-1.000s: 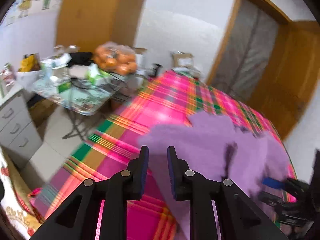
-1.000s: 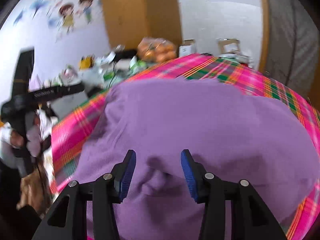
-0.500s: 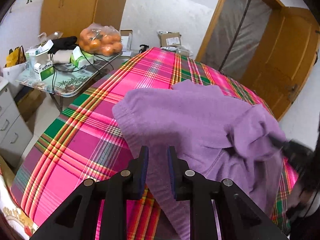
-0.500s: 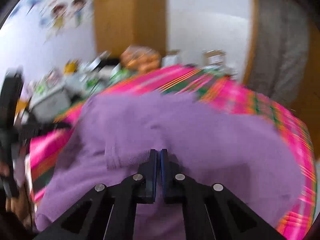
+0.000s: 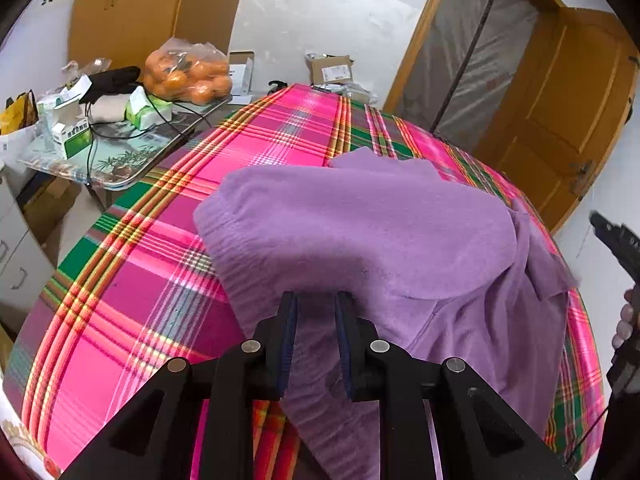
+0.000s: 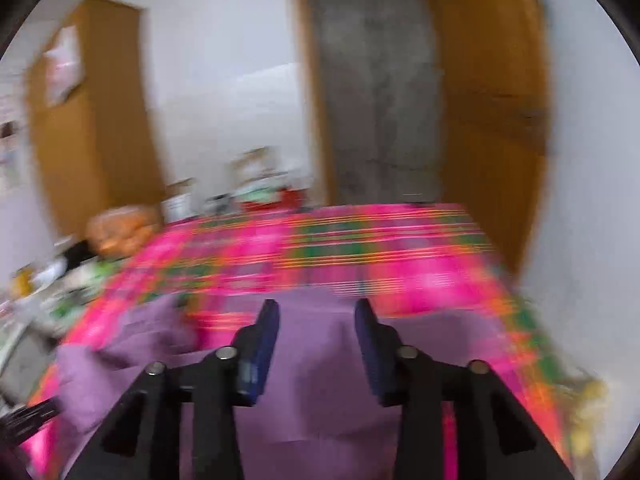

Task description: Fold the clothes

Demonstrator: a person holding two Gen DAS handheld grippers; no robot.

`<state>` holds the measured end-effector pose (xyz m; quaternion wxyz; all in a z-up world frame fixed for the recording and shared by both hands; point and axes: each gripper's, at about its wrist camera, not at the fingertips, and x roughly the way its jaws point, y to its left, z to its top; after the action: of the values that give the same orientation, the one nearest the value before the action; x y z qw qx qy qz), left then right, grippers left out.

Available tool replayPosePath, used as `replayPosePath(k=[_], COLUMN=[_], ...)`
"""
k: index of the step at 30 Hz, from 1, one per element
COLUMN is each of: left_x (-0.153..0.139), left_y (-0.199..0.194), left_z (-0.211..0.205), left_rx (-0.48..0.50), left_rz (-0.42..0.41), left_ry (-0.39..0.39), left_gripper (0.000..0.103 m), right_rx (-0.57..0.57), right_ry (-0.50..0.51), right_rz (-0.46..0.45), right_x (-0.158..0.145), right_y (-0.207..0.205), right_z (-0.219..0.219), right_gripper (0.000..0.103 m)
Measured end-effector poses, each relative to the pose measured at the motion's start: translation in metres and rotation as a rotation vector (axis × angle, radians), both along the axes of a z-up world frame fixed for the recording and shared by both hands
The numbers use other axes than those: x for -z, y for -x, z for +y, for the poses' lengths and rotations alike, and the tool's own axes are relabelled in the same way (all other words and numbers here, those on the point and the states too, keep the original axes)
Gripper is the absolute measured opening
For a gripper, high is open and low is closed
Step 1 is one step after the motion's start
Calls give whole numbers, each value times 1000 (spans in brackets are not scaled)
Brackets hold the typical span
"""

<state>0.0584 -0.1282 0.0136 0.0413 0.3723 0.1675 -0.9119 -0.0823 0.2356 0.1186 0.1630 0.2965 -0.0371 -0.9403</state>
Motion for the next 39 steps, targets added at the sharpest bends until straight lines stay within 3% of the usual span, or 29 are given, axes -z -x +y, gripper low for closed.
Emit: replayPosePath(k=[4,12,14,15,16,21,26,30,31,34,36,39], left_x=[3,10,11,11,11,12,12,12,11,10,8,5], left_y=[4,10,11,12,12,14,15,17,17,15,13,7], left_z=[-2,-8,-7,-6,-6,-1,2,5,6,4,0,-5], left_rx=[-3,-7,-1,3,6,17,26,33,31,21,10,-15], left_rz=[-7,-14,-12,-10,-8,-7,-13,-19,-20,-24,-27,-21], left_ry=[-1,3,17,25,32,70,91,109,111,89,57,37], left_gripper=[20,20,20,20,20,20,20,20,20,20,20,20], right_rx=[-220,-443,-486,-492,-493,-327,16,243,280,274,233,132], right_ry=[25,-63,-106,-126,-147,-78,19,26,-12,-38,-31,-25], right_rz=[-141,-405,-458,-458,-449,-323,-62,42,42,-41,-37,-27], right_x=[17,63,75,79,81,46,-23,-43,-41,-21,-17,-13], right_y=[46,129,137,136,135,148,133,108,105,105,96,81], right_z=[-51,-135,-149,-152,-154,-112,-31,22,26,28,26,16], right_gripper=[42,43,31,7,6,5,5,5,6,7,9,23])
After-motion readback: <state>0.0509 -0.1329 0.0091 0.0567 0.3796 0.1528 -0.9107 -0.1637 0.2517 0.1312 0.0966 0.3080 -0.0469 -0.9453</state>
